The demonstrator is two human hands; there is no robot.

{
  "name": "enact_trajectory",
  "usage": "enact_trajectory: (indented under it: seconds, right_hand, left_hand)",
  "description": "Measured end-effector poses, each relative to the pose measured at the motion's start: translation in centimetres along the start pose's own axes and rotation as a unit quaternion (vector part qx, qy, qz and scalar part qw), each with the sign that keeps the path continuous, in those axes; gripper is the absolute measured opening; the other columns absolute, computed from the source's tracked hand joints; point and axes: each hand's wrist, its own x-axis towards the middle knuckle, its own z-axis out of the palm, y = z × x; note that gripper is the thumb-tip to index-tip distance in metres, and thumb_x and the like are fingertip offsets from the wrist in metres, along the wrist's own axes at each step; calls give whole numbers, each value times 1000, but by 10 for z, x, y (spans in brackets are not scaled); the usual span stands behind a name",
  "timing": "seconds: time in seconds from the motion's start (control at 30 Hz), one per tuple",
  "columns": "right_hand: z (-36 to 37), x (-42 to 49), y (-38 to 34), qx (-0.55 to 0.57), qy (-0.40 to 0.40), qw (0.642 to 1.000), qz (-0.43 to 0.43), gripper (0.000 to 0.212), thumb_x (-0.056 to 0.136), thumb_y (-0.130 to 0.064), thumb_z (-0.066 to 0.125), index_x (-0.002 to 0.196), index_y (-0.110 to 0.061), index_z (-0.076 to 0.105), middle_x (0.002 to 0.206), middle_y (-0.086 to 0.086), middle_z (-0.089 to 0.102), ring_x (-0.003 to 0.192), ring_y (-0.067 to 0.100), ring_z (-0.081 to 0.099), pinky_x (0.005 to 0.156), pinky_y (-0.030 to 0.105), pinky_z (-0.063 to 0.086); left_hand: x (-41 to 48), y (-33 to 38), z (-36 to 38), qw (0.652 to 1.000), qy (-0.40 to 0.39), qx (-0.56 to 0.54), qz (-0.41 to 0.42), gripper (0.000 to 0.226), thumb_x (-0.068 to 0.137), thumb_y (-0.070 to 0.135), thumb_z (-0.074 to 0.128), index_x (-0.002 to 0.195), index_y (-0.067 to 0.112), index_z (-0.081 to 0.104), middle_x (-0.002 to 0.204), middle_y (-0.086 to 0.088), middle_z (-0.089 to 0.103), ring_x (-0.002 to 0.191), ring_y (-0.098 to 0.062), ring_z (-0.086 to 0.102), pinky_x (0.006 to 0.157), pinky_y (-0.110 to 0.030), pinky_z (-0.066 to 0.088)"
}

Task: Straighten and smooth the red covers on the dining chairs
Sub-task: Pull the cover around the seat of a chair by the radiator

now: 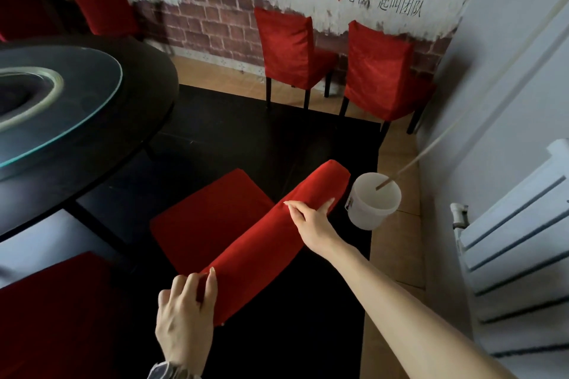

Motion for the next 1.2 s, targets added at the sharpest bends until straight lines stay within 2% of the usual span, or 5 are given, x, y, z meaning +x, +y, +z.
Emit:
enact_trajectory:
  seconds: [0.13, 0.43, 0.53, 0.87, 1.2]
  right_hand:
    - [-19, 22, -8, -14, -31, 998, 61, 42, 104, -38, 26, 145, -32, 38, 149, 35, -22, 130, 38, 44, 110, 36, 32]
    - [-34, 37, -27, -173, -117, 977, 50, 43, 106, -34, 24, 147, -26, 36, 145, 23, 40, 138, 40, 29, 116, 53, 18]
    - [-37, 39, -27, -248, -144, 957, 38, 46, 106, -37, 19, 150, -29, 26, 150, 14, 36, 140, 41, 24, 115, 56, 16]
    - [-21, 55, -51, -575, -137, 806, 21, 44, 102, -18, 30, 145, -17, 37, 140, 13, 47, 122, 31, 52, 91, 42, 47]
    - [-19, 36, -15, -459, -17, 881, -118, 37, 102, -17, 38, 139, -13, 34, 117, 13, 62, 104, 31, 62, 70, 35, 42]
  left_hand:
    - [19, 11, 9, 1000, -9, 14, -15, 24, 91, 37, 56, 87, 17, 69, 87, 3, 59, 83, -19, 45, 65, -34, 39]
    - [30, 7, 18, 999, 47, 27, 5, 30, 92, 31, 59, 69, 13, 63, 72, 2, 56, 74, -23, 48, 60, -34, 42]
    - [29, 8, 19, 997, 68, 16, 18, 43, 89, 46, 40, 65, 17, 59, 69, 6, 52, 72, -18, 45, 58, -29, 37]
    - [24, 13, 13, 998, 57, 31, 10, 47, 88, 49, 35, 70, 16, 63, 75, 4, 57, 76, -24, 52, 58, -33, 46]
    - [14, 48, 20, 988, 43, 108, -105, 21, 95, 25, 50, 98, 13, 68, 108, -9, 61, 105, -35, 49, 89, -46, 36]
